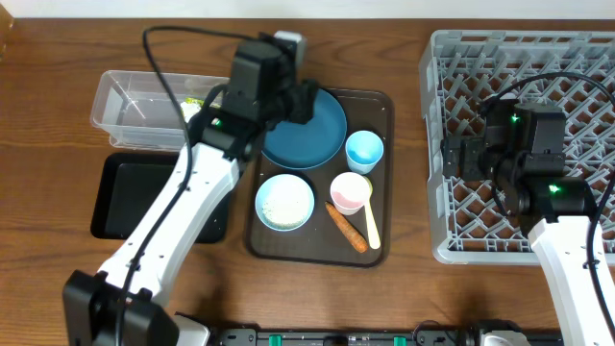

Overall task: Sort waste into correct bins and load items into the dishwasher rack
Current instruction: 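Reach the left gripper to the light-blue cup and grasp its rim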

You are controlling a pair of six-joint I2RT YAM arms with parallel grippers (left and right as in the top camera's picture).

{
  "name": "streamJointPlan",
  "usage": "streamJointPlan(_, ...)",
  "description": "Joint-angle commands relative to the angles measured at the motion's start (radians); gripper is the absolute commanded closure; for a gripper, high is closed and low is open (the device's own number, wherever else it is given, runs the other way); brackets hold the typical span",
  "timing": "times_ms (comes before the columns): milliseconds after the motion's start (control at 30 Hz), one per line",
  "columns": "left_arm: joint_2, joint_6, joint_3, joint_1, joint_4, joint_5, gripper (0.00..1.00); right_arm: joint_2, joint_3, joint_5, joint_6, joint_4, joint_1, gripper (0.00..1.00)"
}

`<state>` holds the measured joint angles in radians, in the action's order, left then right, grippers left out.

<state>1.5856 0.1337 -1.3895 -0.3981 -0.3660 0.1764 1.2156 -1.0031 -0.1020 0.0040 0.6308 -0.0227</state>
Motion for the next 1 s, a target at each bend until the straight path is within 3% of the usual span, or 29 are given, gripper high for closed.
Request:
streamJointPlan(0, 0.097, -0.006, -0.069, -0.027, -0.065, -0.006, 0.4, 0.002, -0.018, -0.018, 0.003, 0.001, -0.004, 0.01)
streamJointPlan(400, 0.237, 0.006, -0.07, -0.126, -0.121, 0.042, 0.23, 0.002, -0.018, -0.018, 0.003, 0.012, -0.004, 0.01)
streamJointPlan(800, 0.289, 0.02, -0.027, -0.168, -0.113, 0.041, 0.23, 0.002, -0.018, -0.018, 0.003, 0.011, -0.004, 0.01)
streamJointPlan(967, 0.332, 0.021, -0.027, -0.169, -0.101, 0.041, 0.29, 0.002, -0.018, -0.019, 0.003, 0.018, -0.004, 0.01)
